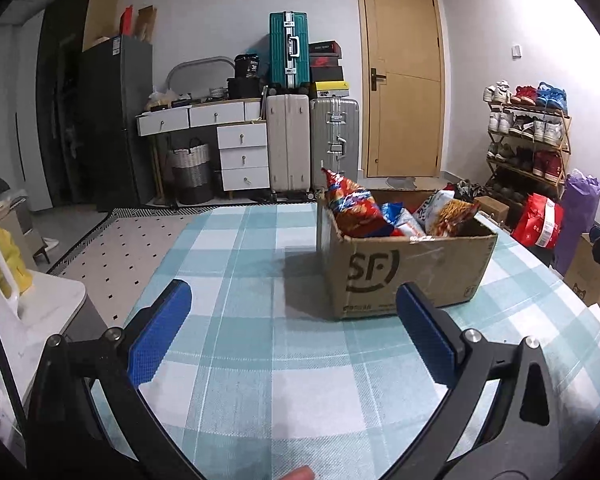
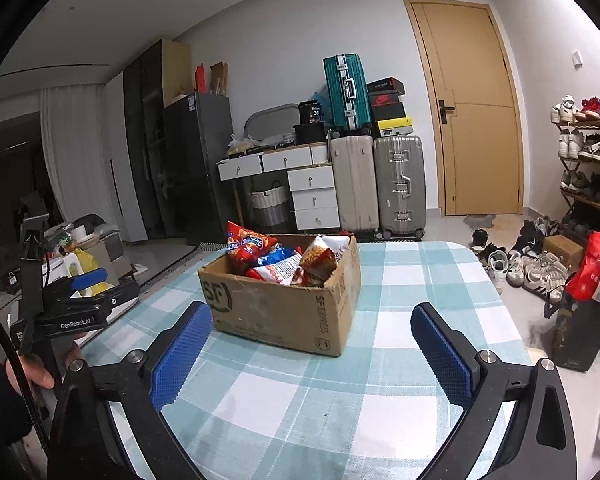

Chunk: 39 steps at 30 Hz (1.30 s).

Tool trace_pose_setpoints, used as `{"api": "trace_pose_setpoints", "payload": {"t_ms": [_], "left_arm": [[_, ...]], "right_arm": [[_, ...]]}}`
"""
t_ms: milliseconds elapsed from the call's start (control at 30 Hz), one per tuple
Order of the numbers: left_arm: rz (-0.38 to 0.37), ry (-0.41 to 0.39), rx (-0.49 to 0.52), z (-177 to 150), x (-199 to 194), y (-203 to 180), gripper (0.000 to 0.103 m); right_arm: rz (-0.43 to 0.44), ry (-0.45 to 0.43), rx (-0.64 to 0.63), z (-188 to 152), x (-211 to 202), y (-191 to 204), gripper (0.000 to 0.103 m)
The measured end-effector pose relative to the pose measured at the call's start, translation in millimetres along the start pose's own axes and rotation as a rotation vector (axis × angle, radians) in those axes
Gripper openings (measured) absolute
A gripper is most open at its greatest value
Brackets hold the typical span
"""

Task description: Organize snacks

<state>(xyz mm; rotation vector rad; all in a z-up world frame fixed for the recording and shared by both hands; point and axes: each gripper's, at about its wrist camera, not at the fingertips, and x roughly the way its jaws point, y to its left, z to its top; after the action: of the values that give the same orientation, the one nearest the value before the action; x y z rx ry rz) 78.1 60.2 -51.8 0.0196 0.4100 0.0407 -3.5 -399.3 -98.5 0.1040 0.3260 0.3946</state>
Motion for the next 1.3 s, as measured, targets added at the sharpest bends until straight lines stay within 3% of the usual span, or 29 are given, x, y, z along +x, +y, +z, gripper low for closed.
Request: {"api": "trace_pose_setpoints", "payload": {"t_ms": [467, 600, 1300], "left_arm": [[0.027, -0.116, 0.005, -37, -3, 4, 0.102], [-0.002, -0.087, -0.015, -36, 5, 8, 0.102], [-0.001, -0.110, -0.015, -38, 4, 8, 0.102]], "right_arm": [[-0.106, -0.039, -0.060, -39, 15, -5, 0.102], [-0.114, -0.025, -0.087, -41, 21, -1, 0.102], [-0.125, -0.014, -0.104, -46, 24, 0, 0.103]]}}
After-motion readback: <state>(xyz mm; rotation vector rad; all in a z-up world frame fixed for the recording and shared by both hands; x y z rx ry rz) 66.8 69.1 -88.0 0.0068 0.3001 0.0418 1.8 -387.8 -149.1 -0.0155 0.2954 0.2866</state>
